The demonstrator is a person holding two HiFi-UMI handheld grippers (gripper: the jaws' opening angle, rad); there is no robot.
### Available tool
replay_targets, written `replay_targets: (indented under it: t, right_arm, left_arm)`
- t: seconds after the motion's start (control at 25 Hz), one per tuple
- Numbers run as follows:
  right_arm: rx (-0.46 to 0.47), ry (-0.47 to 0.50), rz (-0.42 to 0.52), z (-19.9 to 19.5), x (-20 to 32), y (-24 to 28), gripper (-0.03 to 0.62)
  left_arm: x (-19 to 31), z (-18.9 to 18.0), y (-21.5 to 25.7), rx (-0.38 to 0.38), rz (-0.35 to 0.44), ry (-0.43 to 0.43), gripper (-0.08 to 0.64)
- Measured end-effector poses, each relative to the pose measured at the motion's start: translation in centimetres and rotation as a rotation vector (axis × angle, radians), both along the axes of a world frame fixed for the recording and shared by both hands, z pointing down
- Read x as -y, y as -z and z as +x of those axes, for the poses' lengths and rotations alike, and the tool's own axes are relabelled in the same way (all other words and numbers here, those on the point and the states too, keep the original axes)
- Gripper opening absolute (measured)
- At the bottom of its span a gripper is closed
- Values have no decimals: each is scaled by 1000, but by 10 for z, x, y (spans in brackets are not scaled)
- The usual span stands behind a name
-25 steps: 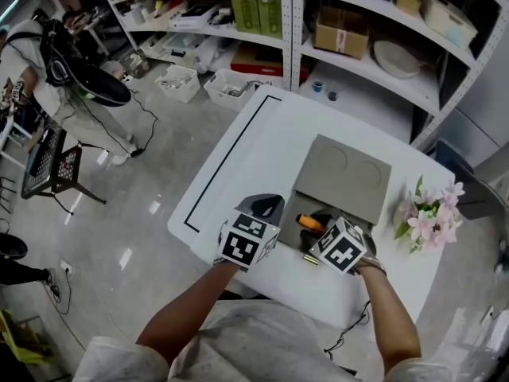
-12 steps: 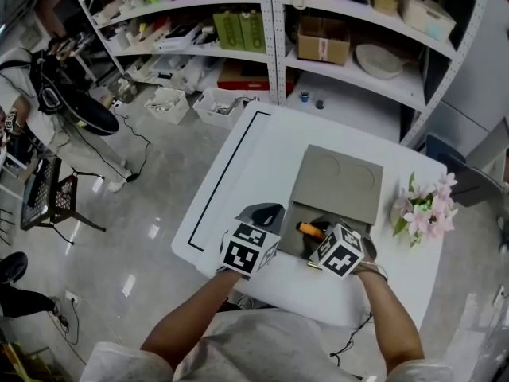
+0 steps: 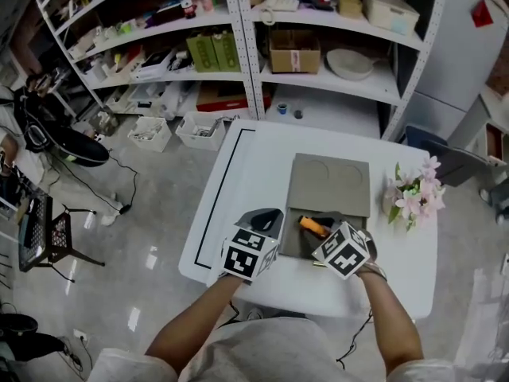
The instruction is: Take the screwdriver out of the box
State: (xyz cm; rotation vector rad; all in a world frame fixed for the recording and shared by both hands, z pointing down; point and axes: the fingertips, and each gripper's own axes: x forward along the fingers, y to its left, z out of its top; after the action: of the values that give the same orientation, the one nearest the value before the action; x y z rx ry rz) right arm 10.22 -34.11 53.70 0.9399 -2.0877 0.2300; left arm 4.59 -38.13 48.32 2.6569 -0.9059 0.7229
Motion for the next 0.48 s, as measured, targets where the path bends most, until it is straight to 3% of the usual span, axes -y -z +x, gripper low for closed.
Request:
replay_targets:
  t: [0.48]
  right_arm:
    - [113,-318,137,23,-17,64,117]
  left_arm:
    - [-7,6,28,-58,37,-108,5]
